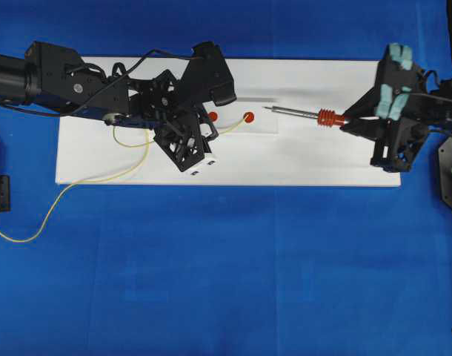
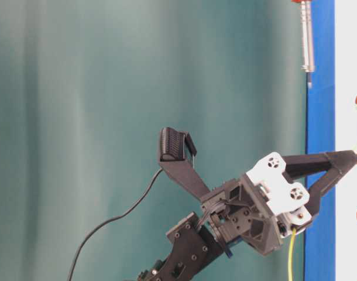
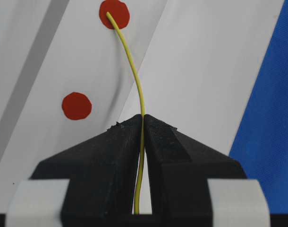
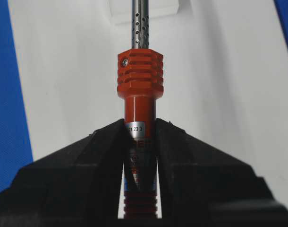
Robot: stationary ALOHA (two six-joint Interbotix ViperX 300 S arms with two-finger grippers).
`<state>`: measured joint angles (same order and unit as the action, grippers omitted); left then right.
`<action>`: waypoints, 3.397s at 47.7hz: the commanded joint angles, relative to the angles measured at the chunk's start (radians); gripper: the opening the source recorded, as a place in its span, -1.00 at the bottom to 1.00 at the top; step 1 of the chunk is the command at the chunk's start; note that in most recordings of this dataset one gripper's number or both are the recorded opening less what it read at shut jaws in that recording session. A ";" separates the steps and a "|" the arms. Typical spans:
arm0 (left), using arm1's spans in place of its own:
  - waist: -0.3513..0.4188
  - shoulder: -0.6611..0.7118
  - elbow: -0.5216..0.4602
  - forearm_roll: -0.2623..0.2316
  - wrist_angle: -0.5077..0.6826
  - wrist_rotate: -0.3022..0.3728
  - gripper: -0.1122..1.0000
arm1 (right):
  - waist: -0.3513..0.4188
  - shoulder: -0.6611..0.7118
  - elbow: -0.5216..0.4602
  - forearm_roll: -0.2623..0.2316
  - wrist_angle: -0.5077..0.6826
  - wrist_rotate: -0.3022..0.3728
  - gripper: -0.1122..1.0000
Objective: Touch the tip of the soldering iron to the tip of the solder at the mark.
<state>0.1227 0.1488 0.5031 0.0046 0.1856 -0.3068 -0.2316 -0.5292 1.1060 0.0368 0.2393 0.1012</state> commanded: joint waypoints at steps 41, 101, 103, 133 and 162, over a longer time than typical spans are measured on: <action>-0.003 -0.018 -0.003 0.000 -0.002 -0.003 -0.76 | 0.009 0.225 -0.121 0.000 0.012 0.002 -0.68; -0.011 -0.012 -0.020 0.000 0.000 0.009 -0.76 | 0.009 0.212 -0.152 0.000 0.089 0.002 -0.68; -0.011 -0.012 -0.020 0.000 0.002 0.009 -0.76 | 0.009 0.212 -0.152 -0.002 0.089 0.002 -0.68; -0.011 -0.012 -0.020 0.000 0.011 0.006 -0.76 | 0.009 0.212 -0.152 0.000 0.086 0.002 -0.68; -0.011 -0.012 -0.020 0.000 0.009 0.005 -0.76 | 0.009 0.210 -0.152 -0.002 0.086 0.002 -0.68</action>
<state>0.1135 0.1503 0.5031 0.0046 0.2010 -0.3007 -0.2240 -0.3037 0.9771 0.0368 0.3313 0.1012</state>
